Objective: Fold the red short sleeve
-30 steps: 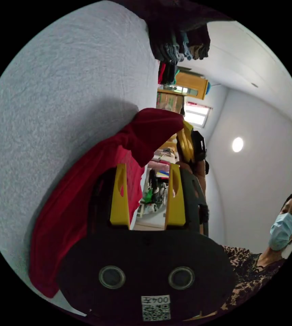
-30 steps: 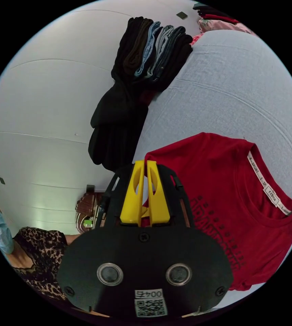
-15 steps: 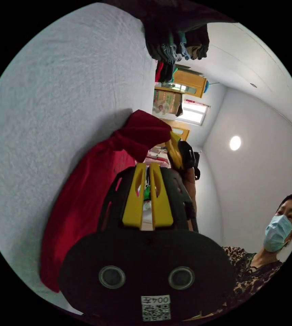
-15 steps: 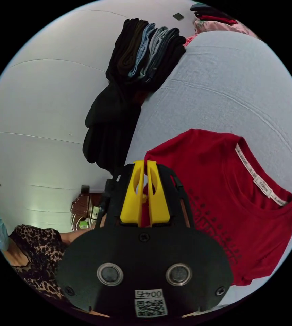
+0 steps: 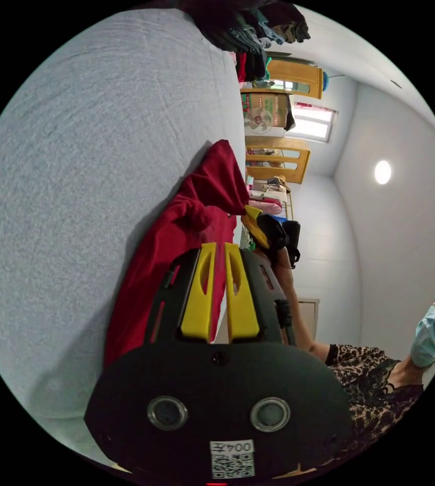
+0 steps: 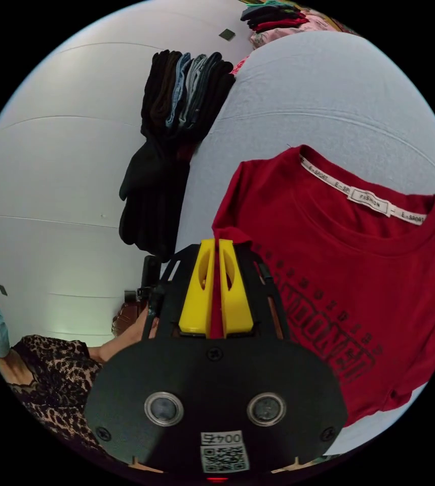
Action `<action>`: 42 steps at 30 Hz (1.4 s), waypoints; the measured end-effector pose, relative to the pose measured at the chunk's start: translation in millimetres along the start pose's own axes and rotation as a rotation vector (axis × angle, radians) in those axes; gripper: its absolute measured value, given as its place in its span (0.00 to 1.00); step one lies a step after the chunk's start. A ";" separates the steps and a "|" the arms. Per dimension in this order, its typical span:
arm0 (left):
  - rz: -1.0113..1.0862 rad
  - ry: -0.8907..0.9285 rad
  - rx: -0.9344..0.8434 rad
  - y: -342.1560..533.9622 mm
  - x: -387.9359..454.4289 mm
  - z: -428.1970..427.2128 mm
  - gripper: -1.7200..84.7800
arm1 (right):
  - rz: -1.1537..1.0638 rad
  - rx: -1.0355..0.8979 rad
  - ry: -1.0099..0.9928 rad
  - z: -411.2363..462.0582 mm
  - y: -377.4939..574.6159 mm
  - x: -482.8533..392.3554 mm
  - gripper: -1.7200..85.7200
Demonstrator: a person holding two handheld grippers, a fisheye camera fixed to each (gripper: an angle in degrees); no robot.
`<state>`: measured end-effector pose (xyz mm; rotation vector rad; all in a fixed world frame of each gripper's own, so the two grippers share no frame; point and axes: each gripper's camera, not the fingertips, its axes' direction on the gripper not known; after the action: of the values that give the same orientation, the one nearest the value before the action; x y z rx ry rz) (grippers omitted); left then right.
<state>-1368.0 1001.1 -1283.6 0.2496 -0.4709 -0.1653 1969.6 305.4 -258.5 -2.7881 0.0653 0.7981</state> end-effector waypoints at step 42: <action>0.012 -0.043 0.059 1.9 32.7 1.7 0.05 | -0.054 0.118 0.086 -37.4 58.0 12.0 0.02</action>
<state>-1339.9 995.6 -1267.6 0.3009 -0.5209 -0.1454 1992.8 240.4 -246.6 -2.7000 0.0503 0.6395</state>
